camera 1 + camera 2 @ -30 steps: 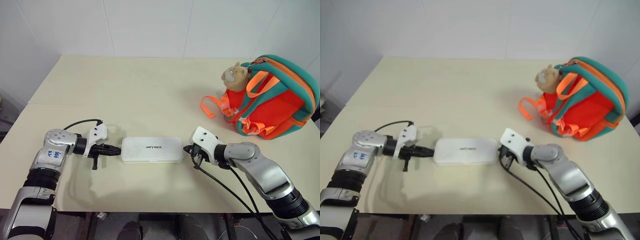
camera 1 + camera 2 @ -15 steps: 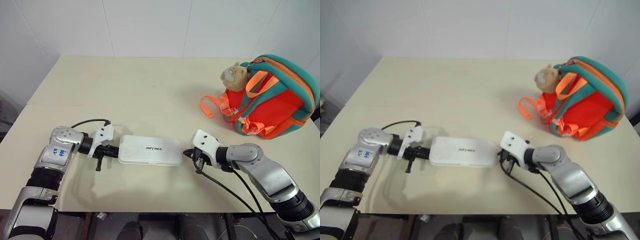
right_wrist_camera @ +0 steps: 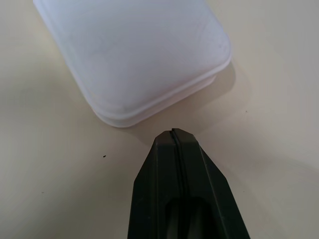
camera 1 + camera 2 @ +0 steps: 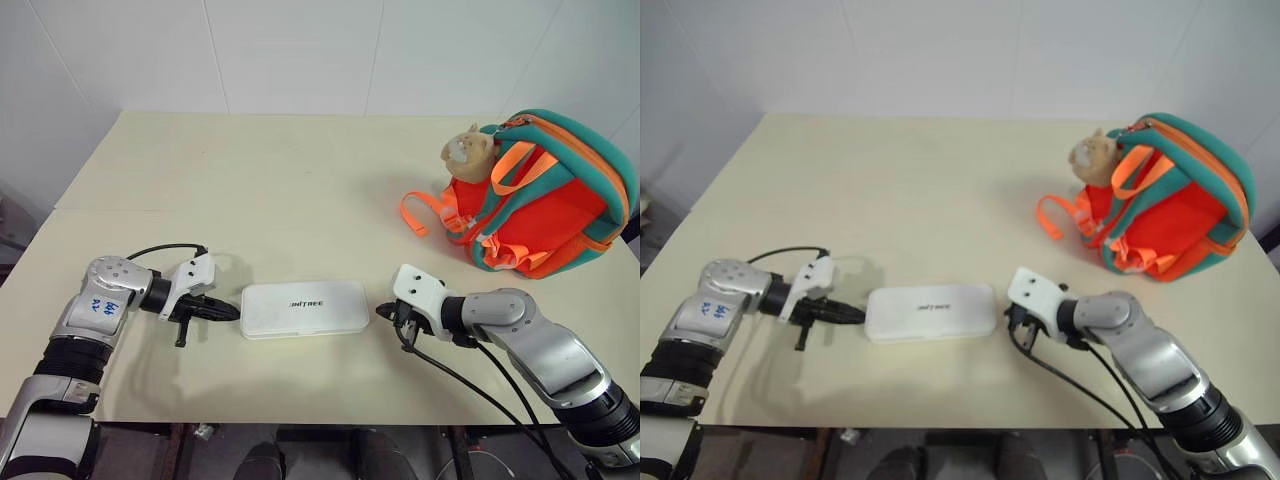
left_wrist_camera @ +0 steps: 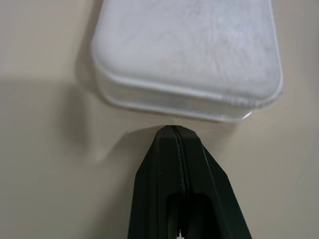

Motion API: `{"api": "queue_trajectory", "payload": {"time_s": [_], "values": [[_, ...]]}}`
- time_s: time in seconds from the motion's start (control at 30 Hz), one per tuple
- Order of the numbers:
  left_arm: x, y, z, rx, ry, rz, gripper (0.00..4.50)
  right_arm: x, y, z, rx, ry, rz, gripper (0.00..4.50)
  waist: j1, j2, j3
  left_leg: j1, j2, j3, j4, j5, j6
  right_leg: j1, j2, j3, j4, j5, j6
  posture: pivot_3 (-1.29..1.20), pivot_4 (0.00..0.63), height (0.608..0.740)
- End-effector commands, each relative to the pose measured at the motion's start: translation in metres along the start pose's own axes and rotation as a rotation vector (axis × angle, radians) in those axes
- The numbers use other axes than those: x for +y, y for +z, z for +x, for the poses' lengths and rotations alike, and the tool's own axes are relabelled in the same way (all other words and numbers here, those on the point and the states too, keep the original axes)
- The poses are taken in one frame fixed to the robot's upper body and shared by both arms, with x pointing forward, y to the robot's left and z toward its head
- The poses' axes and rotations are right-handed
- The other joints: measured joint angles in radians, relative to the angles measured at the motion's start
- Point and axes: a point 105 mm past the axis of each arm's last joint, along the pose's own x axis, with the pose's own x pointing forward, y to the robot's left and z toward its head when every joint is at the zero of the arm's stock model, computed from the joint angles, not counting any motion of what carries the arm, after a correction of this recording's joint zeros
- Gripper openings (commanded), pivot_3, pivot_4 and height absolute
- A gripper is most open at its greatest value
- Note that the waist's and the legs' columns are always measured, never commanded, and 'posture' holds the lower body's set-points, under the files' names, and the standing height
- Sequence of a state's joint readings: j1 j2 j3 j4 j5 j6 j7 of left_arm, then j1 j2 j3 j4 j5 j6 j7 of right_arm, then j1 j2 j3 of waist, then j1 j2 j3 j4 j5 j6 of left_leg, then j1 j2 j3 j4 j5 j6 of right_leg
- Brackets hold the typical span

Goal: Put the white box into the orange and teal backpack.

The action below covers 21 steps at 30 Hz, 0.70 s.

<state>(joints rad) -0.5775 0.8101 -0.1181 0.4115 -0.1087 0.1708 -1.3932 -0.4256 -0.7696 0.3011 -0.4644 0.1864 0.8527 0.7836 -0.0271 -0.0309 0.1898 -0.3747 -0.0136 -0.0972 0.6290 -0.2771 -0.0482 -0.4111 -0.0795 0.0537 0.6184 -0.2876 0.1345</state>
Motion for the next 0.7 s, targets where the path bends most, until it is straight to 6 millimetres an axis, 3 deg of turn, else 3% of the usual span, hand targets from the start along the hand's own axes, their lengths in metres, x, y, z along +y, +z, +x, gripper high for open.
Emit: {"api": "queue_trajectory", "payload": {"time_s": [0.03, 0.17, 0.4, 0.53, 0.57, 0.7], "values": [[0.006, -0.006, -0.013, 0.025, 0.055, -0.017, 0.0, -0.004, 0.008, -0.011, -0.024, -0.022, -0.031, 0.12, 0.0, 0.0, 0.0, 0.0, 0.0, 0.0, 0.0, 0.0, 0.0, 0.0, 0.0, 0.0, 0.0, 0.0, 0.0, 0.0, 0.15, 0.74], [0.013, -0.007, -0.023, 0.017, 0.116, -0.018, 0.0, -0.01, 0.005, -0.015, -0.017, -0.047, -0.019, 0.12, -0.002, 0.0, 0.0, 0.001, 0.0, 0.0, 0.0, 0.0, 0.0, 0.0, 0.0, 0.0, 0.0, 0.0, 0.0, 0.0, 0.15, 0.74], [0.032, 0.011, -0.036, -0.094, 0.265, 0.03, 0.0, -0.033, 0.009, -0.031, -0.064, -0.137, 0.036, 0.12, 0.001, 0.0, 0.0, 0.0, 0.0, 0.0, 0.0, 0.0, 0.0, 0.0, 0.0, 0.0, 0.0, 0.0, 0.0, 0.0, 0.15, 0.74], [0.046, 0.005, -0.042, -0.057, 0.375, -0.065, 0.0, -0.035, 0.016, -0.04, -0.107, -0.115, 0.086, 0.12, 0.003, 0.0, 0.0, -0.001, 0.0, 0.0, -0.001, 0.0, 0.0, 0.0, 0.0, 0.0, -0.001, 0.0, 0.0, 0.0, 0.15, 0.74], [0.048, 0.0, -0.042, -0.03, 0.397, -0.109, 0.37, -0.034, 0.018, -0.041, -0.117, -0.1, 0.1, 0.83, 0.003, 0.0, 0.0, -0.001, 0.0, 0.0, -0.001, 0.0, 0.0, 0.0, 0.0, 0.0, -0.001, 0.0, 0.0, 0.0, 0.15, 0.74], [0.051, 0.012, -0.043, -0.104, 0.415, -0.156, 1.38, -0.034, 0.025, -0.044, -0.153, -0.091, 0.128, 1.96, -0.001, 0.0, 0.0, -0.001, 0.0, 0.0, -0.001, 0.0, 0.0, 0.0, 0.0, 0.0, 0.0, 0.0, 0.001, 0.0, 0.15, 0.74]]}}
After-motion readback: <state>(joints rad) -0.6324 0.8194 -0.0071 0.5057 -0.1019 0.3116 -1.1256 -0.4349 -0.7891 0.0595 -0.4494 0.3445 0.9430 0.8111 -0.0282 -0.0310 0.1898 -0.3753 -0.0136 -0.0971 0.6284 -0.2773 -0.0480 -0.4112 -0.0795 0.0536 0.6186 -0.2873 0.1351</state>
